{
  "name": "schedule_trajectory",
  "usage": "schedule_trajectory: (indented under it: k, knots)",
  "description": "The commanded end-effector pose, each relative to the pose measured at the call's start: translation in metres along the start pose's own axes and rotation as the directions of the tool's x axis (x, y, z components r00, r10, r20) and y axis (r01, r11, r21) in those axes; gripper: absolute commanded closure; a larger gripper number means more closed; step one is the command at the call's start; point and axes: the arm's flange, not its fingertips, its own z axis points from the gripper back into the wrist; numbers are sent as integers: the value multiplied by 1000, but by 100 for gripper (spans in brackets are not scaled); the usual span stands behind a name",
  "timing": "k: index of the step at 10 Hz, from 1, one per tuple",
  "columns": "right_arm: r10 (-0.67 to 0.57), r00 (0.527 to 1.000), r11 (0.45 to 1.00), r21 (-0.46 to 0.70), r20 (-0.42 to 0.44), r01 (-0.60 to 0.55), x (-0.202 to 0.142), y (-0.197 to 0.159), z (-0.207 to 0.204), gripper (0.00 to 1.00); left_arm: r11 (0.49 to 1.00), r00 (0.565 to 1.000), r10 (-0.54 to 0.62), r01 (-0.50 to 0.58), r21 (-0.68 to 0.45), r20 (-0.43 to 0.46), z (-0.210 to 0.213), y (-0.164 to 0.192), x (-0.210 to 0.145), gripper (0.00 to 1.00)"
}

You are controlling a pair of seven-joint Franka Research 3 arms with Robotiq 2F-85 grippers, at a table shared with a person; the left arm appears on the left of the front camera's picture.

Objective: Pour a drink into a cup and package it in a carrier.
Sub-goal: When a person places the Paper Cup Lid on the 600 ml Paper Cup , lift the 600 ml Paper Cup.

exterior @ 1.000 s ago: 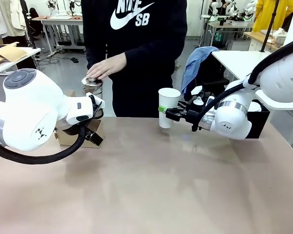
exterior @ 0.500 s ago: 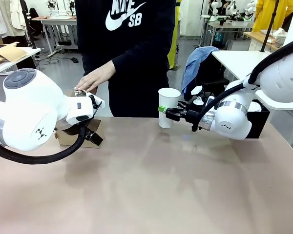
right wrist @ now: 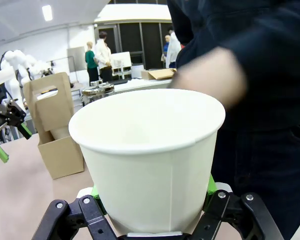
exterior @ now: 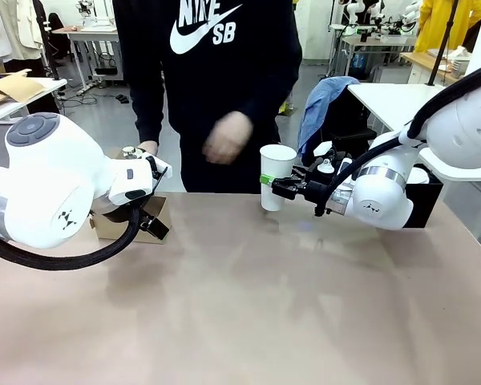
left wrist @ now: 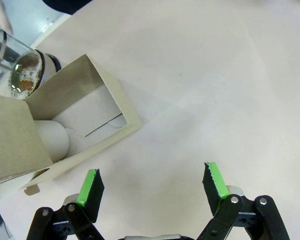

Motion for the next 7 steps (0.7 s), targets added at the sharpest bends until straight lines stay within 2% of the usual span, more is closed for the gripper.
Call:
schedule_trajectory:
  k: [1, 7]
  knots:
    - [22, 1000, 1000, -4, -3, -22, 1, 1, -2, 20, 1000, 1000, 2, -2, -1, 1, 0, 0, 0, 0]
    - [22, 1000, 1000, -4, -3, -22, 1, 1, -2, 20, 1000, 1000, 2, -2, -1, 1, 0, 0, 0, 0]
